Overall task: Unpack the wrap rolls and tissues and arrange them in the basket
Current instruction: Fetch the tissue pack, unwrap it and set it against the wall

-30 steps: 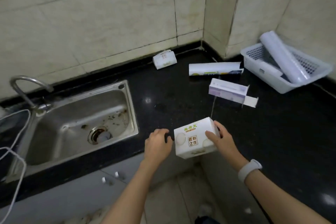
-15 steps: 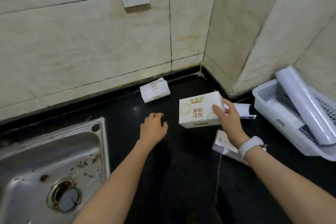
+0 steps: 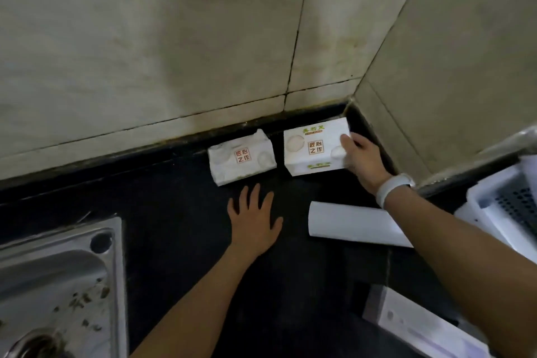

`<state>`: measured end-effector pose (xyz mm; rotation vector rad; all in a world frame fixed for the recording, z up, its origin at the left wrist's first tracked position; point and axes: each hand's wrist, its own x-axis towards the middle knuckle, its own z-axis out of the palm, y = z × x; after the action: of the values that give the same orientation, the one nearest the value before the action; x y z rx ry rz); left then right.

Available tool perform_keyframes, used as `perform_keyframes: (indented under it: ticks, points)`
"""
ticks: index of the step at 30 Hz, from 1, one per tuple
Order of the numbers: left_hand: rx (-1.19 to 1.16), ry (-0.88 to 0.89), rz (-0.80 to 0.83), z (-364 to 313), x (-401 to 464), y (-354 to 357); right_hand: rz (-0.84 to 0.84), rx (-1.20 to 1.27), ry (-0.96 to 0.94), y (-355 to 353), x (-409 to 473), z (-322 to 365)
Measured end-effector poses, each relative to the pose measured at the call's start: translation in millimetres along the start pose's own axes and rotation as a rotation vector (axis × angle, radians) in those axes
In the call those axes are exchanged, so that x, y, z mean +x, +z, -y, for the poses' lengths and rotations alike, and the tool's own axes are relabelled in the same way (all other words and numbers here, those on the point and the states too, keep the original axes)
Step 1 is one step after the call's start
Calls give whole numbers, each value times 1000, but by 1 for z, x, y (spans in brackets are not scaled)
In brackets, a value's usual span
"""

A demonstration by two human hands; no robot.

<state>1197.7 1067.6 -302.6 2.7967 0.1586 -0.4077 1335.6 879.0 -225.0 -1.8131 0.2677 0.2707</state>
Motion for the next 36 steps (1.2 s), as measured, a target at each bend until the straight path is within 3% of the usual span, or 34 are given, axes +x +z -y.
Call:
perform_keyframes:
  ticks: [6, 12, 15, 18, 21, 25, 29, 32, 36]
  points:
    - [3, 34, -179, 4, -2, 14, -61, -522, -130, 25, 35, -10]
    - [-73, 18, -129, 5, -1, 10, -117, -606, -58, 52, 45, -5]
    - [-261, -21, -192, 8, 0, -3, -195, -666, -61, 56, 31, -3]
    - [-527, -136, -431, 11, -1, -26, -300, -679, -368, 63, 5, 2]
    - [-725, -338, -642, 23, 5, -45, -134, -573, -609, 84, -19, 5]
    - [-821, -587, -543, 41, 26, -62, 48, -800, -420, 117, -22, 7]
    - [-801, -574, -495, 51, 35, -66, 94, -1009, -285, 133, -18, 11]
    - [-795, -574, -593, 52, 28, -70, 88, -903, -284, 133, -26, 13]
    - [-986, -487, -777, 38, 11, -75, -22, -519, -460, 116, -42, 18]
